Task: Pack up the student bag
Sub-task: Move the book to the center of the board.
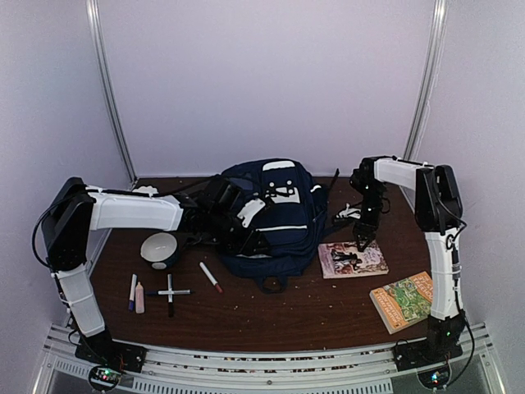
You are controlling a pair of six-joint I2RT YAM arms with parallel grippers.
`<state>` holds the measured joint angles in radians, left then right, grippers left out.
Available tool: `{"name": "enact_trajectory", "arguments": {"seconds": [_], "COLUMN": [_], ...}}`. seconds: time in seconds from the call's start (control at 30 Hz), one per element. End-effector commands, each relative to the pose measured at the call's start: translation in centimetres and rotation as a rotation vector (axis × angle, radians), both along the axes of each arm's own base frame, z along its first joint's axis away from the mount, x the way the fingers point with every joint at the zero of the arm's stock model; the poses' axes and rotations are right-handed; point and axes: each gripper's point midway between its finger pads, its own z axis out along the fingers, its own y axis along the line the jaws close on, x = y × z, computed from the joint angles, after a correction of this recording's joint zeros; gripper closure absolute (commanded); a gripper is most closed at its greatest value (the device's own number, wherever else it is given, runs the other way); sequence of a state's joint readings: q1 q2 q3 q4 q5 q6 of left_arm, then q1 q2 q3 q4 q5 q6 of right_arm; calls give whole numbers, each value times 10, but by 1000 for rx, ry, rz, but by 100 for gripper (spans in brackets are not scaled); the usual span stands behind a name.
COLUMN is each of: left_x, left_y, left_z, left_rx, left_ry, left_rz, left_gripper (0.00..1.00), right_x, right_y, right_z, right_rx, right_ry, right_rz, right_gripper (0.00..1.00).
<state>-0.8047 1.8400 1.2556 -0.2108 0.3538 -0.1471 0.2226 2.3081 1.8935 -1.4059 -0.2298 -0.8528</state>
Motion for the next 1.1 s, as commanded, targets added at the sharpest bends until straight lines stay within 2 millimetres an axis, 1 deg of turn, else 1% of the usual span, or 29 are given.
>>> {"name": "enact_trajectory", "arguments": {"seconds": [0.0, 0.03, 0.1, 0.2, 0.37, 0.5, 0.63, 0.73, 0.8, 0.83, 0.9, 0.97, 1.03, 1.07], "left_x": [8, 9, 8, 7, 1, -9, -23, -36, -46, -50, -59, -64, -73, -77], "left_y": [-3, -2, -2, 0, 3, 10, 19, 23, 23, 22, 15, 6, -8, -16], "left_z": [32, 32, 35, 37, 40, 38, 32, 27, 24, 23, 21, 18, 14, 12], "left_rx": [-45, -46, -52, -58, -70, -56, -30, 18, 49, 61, 88, 115, 133, 139], "left_ry": [-62, -61, -59, -51, -23, -21, -27, -57, -81, -98, -144, -198, -244, -270], "left_rz": [4, 6, 10, 24, 38, 39, 27, -5, -38, -57, -103, -148, -218, -251], "left_gripper": [52, 52, 52, 52, 52, 52, 52, 52, 53, 53, 53, 54, 56, 57], "right_x": [-43, -53, -73, -91, -123, -140, -158, -179, -189, -191, -185, -171, -155, -150], "right_y": [5, 8, 15, 18, 42, 61, 83, 100, 110, 113, 115, 115, 115, 115], "right_z": [10, 12, 9, 6, 6, 5, 3, 8, 16, 20, 26, 27, 27, 28], "right_rx": [28, 35, 18, -25, -2, 13, 30, 79, 125, 148, 183, 216, 251, 275], "right_ry": [158, 188, 234, 235, 301, 309, 319, 356, 383, 384, 348, 287, 228, 212], "right_rz": [-32, -39, -56, -47, -34, -21, -23, -25, -40, -57, -122, -207, -314, -345], "right_gripper": [32, 32, 32, 32, 33, 32, 33, 33, 33, 33, 33, 33, 33, 33]}}
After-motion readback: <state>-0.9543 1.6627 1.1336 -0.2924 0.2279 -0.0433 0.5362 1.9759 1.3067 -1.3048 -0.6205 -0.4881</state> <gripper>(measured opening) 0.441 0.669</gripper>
